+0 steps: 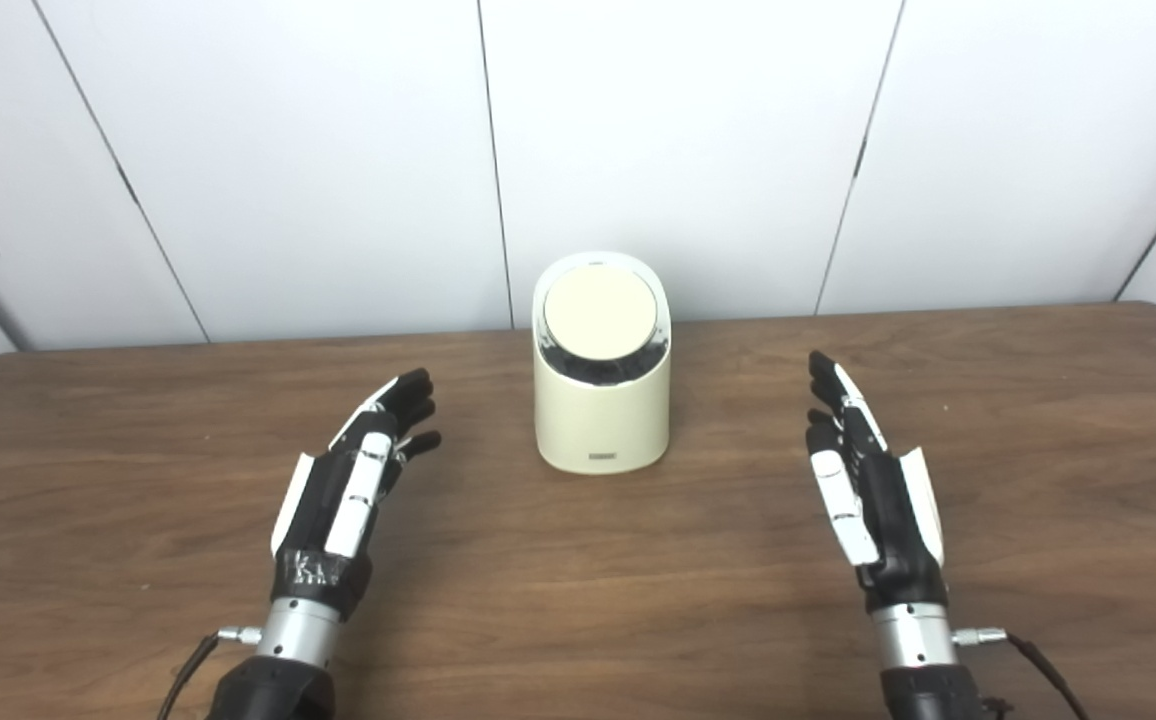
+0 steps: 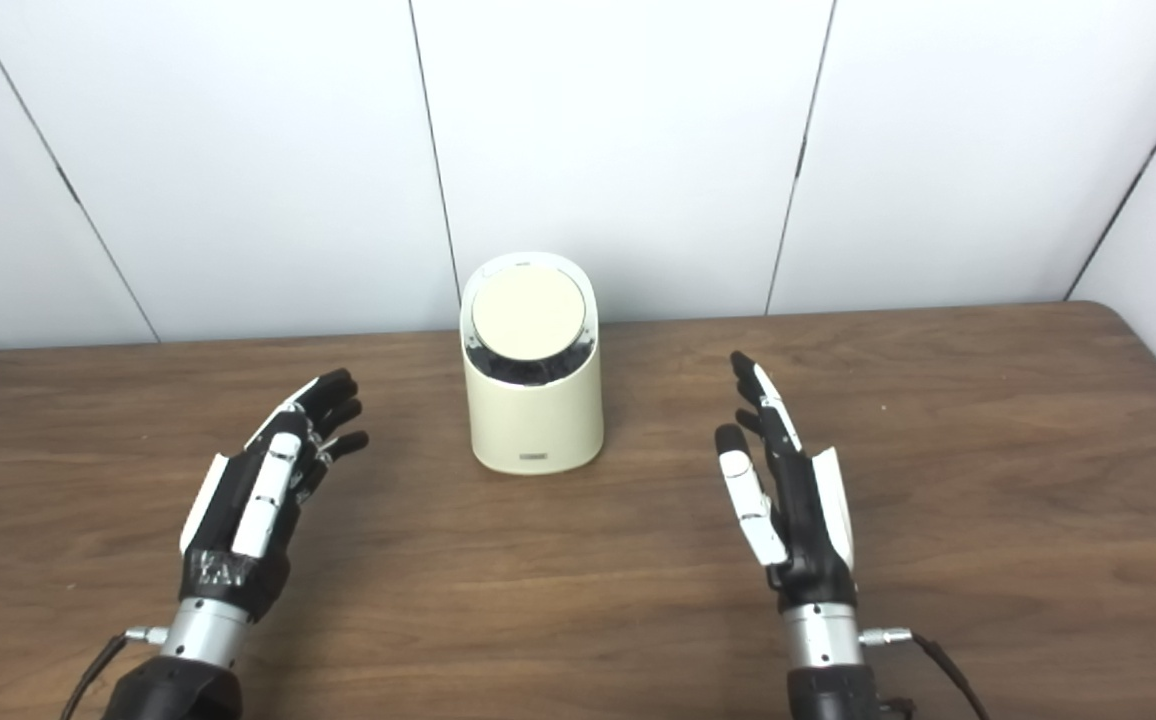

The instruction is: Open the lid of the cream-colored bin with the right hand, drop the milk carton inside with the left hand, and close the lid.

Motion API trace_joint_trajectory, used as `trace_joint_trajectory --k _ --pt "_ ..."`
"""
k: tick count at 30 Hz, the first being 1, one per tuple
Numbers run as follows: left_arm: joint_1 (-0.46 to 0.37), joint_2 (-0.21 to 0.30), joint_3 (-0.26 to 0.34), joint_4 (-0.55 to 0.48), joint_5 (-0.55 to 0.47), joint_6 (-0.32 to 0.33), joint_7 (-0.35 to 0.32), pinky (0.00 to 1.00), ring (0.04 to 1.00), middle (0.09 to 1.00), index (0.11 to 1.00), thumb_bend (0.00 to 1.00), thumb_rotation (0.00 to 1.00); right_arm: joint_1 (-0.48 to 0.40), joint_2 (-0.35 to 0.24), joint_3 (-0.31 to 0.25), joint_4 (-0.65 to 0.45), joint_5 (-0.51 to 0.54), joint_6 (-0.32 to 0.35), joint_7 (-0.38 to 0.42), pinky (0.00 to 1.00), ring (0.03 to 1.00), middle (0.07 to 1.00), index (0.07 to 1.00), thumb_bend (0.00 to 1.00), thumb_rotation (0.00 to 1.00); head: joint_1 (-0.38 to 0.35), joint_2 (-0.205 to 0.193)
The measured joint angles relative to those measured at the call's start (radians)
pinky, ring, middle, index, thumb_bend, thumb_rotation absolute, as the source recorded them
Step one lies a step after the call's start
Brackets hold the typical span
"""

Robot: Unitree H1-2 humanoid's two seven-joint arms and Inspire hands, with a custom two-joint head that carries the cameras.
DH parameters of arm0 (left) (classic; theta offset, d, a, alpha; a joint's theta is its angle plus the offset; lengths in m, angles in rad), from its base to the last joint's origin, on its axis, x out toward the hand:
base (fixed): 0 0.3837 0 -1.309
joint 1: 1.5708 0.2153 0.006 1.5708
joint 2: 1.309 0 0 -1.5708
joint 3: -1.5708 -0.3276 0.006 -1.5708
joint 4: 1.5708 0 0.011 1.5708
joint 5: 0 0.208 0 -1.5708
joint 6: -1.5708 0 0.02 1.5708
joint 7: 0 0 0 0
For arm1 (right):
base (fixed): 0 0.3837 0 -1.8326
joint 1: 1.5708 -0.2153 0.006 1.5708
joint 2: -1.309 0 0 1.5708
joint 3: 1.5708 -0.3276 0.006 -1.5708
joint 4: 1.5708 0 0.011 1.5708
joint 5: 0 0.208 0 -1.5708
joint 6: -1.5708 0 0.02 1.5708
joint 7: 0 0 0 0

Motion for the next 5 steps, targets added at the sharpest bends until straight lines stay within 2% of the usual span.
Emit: trace_joint_trajectory --k 5 --pt "0.021 -0.003 0.01 -0.01 0.0 0.0 0.008 0.85 0.897 0.89 0.899 0.23 0.76 0.04 0.019 0.002 -0.021 -0.015 0.027 0.0 0.83 0.9 0.9 0.882 0.19 0.94 0.0 0.006"
